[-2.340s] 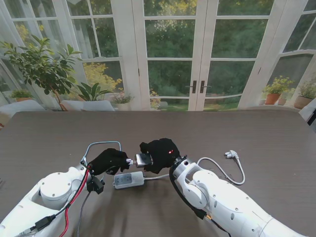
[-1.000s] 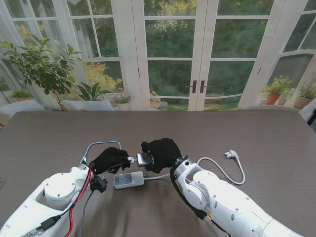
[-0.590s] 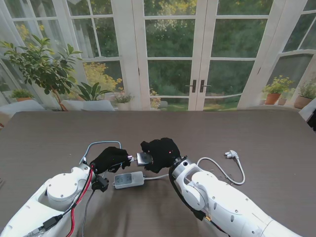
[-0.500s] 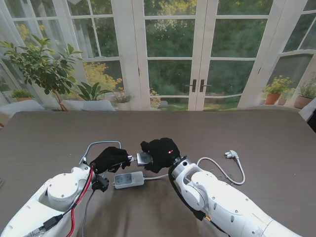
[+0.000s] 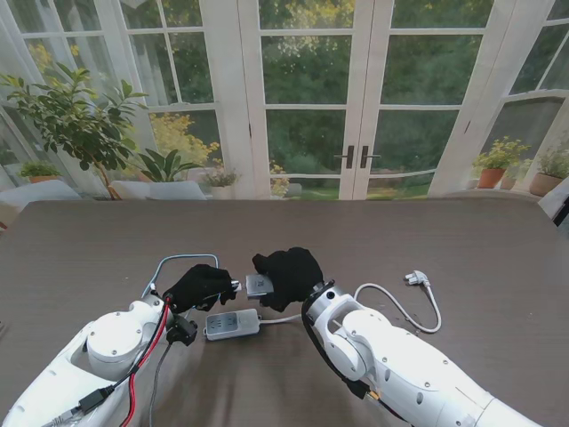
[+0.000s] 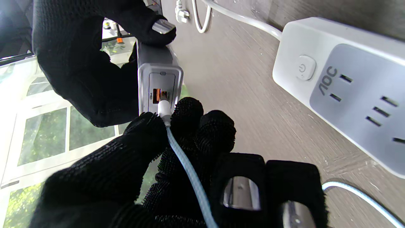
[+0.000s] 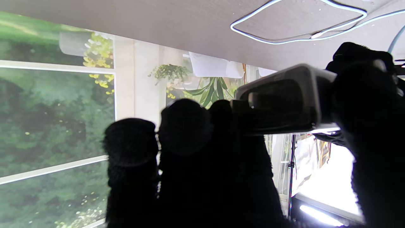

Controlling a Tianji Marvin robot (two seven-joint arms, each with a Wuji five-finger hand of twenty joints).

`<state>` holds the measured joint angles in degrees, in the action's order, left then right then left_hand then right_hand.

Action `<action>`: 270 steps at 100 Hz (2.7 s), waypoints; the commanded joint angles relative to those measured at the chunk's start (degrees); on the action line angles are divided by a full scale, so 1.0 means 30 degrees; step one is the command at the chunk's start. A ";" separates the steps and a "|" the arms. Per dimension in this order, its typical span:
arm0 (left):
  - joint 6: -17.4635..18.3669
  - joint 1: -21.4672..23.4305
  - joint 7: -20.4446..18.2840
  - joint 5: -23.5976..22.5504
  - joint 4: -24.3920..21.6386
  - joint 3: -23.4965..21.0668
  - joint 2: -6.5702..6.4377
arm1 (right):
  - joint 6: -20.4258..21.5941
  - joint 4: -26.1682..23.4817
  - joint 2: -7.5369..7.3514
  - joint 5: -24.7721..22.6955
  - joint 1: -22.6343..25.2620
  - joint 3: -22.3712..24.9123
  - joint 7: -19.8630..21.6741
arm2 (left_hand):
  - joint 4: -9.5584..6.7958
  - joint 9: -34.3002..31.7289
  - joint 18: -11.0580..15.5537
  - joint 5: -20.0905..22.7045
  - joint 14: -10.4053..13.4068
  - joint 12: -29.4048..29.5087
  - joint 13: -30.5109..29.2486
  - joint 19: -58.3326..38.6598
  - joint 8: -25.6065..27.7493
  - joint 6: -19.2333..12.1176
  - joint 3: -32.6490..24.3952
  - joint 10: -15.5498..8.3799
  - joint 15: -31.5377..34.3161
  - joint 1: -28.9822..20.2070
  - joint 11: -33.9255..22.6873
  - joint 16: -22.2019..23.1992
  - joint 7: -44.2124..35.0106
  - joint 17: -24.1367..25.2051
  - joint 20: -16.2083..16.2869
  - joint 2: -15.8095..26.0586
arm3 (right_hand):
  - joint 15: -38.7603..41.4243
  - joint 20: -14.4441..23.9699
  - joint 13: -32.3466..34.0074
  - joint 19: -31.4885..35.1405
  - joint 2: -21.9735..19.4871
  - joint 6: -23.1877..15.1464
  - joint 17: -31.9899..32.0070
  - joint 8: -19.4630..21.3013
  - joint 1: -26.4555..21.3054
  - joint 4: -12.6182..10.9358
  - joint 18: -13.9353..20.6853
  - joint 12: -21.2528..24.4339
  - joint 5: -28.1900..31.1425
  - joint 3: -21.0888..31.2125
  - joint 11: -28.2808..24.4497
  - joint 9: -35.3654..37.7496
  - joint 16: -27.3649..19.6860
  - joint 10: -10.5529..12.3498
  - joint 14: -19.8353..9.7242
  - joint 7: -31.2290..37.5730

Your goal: Set up the charging station

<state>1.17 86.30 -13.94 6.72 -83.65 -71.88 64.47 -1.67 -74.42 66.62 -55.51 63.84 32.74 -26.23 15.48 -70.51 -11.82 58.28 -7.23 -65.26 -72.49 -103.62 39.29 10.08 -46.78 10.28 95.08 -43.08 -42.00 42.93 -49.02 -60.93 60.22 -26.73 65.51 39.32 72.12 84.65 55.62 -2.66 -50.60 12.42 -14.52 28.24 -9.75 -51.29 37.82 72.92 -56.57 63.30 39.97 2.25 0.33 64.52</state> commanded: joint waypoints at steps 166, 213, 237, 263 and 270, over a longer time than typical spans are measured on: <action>0.0419 0.0301 -0.2607 0.0526 -0.0099 -0.0463 -0.0339 | 0.1623 -0.0910 -0.0144 -0.0242 0.1144 0.0862 0.0062 | -0.0227 -0.1392 0.4535 0.0415 0.1843 -0.0647 -0.0148 -0.5452 -0.0022 -0.0712 -0.1742 -0.0116 0.1753 0.0108 0.0052 -0.0042 -0.0583 -0.1237 0.0139 -0.0252 | 0.0626 0.0364 0.1137 0.0274 -0.3038 -0.3246 -0.0066 0.2091 -0.3295 -0.2419 0.0270 -0.0243 0.1063 0.2930 -0.0857 0.0176 0.0415 0.0412 -0.0385 0.5309; 0.0323 -0.0042 -0.2559 0.0751 0.0035 -0.0185 -0.0269 | 0.1439 -0.0995 -0.0084 -0.0229 0.1143 0.0738 -0.0034 | -0.0415 -0.1523 0.4417 0.0504 0.1685 -0.0516 -0.0144 -0.5452 -0.0026 -0.0444 -0.1384 -0.0272 0.1841 -0.0079 0.0059 -0.0017 -0.0416 -0.1236 0.0398 -0.0109 | 0.0625 0.0382 0.1134 0.0254 -0.3033 -0.3236 -0.0073 0.2035 -0.3289 -0.2400 0.0290 -0.0228 0.1046 0.2936 -0.0889 0.0159 0.0409 0.0364 -0.0366 0.5353; 0.0269 -0.0086 -0.2188 0.0858 0.0074 -0.0035 -0.0157 | 0.0981 -0.1170 -0.0039 -0.0168 0.1249 0.0743 0.0068 | -0.0506 -0.1588 0.4462 0.0542 0.1703 -0.0422 -0.0145 -0.5452 -0.0019 -0.0347 -0.1194 -0.0316 0.1856 -0.0185 0.0103 -0.0024 -0.0315 -0.1242 0.0439 -0.0004 | 0.0693 0.0389 0.1134 0.0251 -0.3032 -0.3107 -0.0073 0.2027 -0.3328 -0.2416 0.0290 -0.0218 0.1021 0.2905 -0.0882 0.0152 0.0441 0.0321 -0.0339 0.5353; 0.0370 -0.0152 -0.1677 0.0950 0.0179 0.0193 -0.0015 | 0.0730 -0.1426 -0.0012 0.0006 0.1460 0.0822 0.0303 | -0.0563 -0.1621 0.4437 0.0583 0.1684 -0.0344 -0.0143 -0.5452 -0.0001 -0.0295 -0.1127 -0.0292 0.1866 -0.0268 0.0124 -0.0035 -0.0256 -0.1238 0.0475 -0.0074 | 0.0720 0.0394 0.1136 0.0239 -0.3016 -0.2989 -0.0068 0.2033 -0.3365 -0.2431 0.0277 -0.0235 0.1008 0.2895 -0.0900 0.0164 0.0452 0.0245 -0.0317 0.5344; 0.0444 -0.0202 -0.1576 0.0982 0.0248 0.0246 0.0017 | 0.0715 -0.1442 0.0015 0.0045 0.1467 0.0795 0.0261 | -0.0563 -0.1645 0.4421 0.0615 0.1682 -0.0327 -0.0143 -0.5452 0.0011 -0.0269 -0.1192 0.0021 0.1867 -0.0298 0.0125 -0.0038 -0.0271 -0.1238 0.0486 -0.0168 | 0.0748 0.0395 0.1138 0.0235 -0.3004 -0.2947 -0.0066 0.2037 -0.3376 -0.2434 0.0275 -0.0229 0.1031 0.2909 -0.0895 0.0174 0.0465 0.0227 -0.0336 0.5349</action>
<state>2.28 85.94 -17.77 9.35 -82.91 -71.51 63.72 0.20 -77.64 65.96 -55.40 67.81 35.58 -25.98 15.62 -71.19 -10.77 58.81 -6.33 -66.06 -72.54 -103.62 39.07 8.93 -49.62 9.33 95.24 -41.19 -41.50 43.35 -49.64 -61.05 60.49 -28.14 65.75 39.35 72.81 84.65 54.99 -1.26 -50.54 13.19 -15.00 28.24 -9.75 -51.66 37.45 72.72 -57.73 63.19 40.46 1.20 0.32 64.52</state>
